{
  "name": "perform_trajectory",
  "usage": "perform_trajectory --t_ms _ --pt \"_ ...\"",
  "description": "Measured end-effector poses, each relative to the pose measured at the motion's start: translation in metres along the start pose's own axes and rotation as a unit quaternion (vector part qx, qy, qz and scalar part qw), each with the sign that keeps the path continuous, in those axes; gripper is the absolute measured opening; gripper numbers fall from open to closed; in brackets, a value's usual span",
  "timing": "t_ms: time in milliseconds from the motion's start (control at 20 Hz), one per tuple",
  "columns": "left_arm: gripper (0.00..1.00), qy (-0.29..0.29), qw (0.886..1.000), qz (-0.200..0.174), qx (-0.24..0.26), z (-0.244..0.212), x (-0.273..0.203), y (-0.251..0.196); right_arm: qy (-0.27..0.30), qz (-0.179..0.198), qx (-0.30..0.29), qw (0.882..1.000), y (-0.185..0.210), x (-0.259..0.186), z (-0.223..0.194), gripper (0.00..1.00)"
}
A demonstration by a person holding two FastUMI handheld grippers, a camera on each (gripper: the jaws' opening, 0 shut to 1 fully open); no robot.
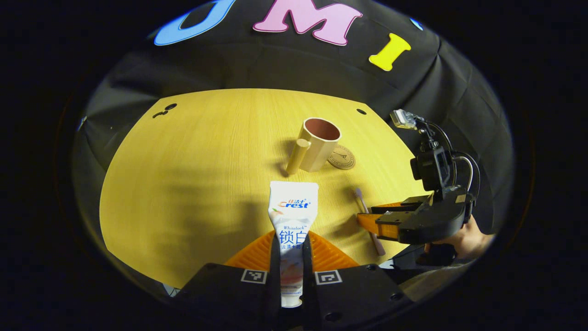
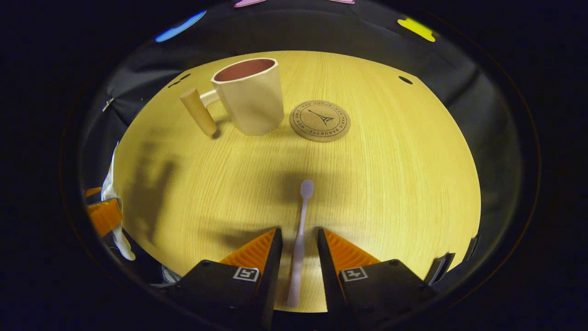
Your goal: Put the toothbrush and toothpaste on the desktop into the cup, then pick up the cup and place it on the coaster on the desktop.
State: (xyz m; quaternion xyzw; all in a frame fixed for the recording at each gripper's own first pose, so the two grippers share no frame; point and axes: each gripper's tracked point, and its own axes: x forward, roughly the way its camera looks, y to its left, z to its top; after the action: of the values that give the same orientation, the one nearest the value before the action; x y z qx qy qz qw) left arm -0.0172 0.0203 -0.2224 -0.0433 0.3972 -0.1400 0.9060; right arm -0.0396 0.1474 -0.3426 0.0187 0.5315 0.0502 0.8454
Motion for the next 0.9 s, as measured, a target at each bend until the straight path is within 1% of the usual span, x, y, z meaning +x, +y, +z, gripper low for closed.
perform_trajectory --t_ms 50,100,200,250,300,350,400,500,600,750,900 --pt "0.24 -0.002 1.0 -0.001 -0.002 -0.002 -0.002 0.001 0.007 0.009 0.003 1.0 0.003 -0.003 -0.001 0.46" --pt "0.24 -0.004 1.0 0.0 -0.005 -0.004 -0.003 0.002 0.006 0.006 0.005 1.0 0.003 -0.001 0.0 0.37" --pt "0.23 -0.007 1.0 0.002 -0.013 -0.004 -0.005 0.003 0.006 0.0 0.011 1.0 0.003 0.0 0.002 0.16" --pt "0.23 -0.008 1.0 0.003 -0.017 -0.005 -0.006 0.003 0.004 0.001 0.01 1.0 0.005 0.0 0.001 0.11" --pt "0.23 -0.01 1.0 0.003 -0.02 -0.004 -0.008 0.001 0.003 0.005 0.005 1.0 0.005 -0.003 0.002 0.08" --pt "0.24 -0.014 1.0 0.002 -0.023 -0.003 -0.007 -0.001 0.002 0.011 0.005 1.0 0.005 0.0 0.001 0.08" --pt "0.23 -0.019 1.0 0.0 -0.024 0.001 -0.008 -0.005 0.0 0.022 0.008 1.0 0.006 -0.002 0.0 0.06" --pt "0.23 -0.034 0.999 -0.005 -0.026 0.012 -0.011 -0.013 -0.02 0.054 0.041 0.998 0.01 -0.009 0.004 0.06" --pt "0.23 -0.059 0.998 -0.011 -0.025 0.028 -0.013 -0.024 -0.055 0.086 0.068 0.992 0.01 -0.022 0.014 0.05" --pt "0.24 -0.101 0.994 -0.023 -0.021 0.056 -0.018 -0.038 -0.105 0.125 0.075 0.984 0.004 -0.051 0.032 0.06" --pt "0.24 -0.149 0.988 -0.041 -0.019 0.096 -0.022 -0.053 -0.142 0.148 0.076 0.976 -0.004 -0.079 0.046 0.05"
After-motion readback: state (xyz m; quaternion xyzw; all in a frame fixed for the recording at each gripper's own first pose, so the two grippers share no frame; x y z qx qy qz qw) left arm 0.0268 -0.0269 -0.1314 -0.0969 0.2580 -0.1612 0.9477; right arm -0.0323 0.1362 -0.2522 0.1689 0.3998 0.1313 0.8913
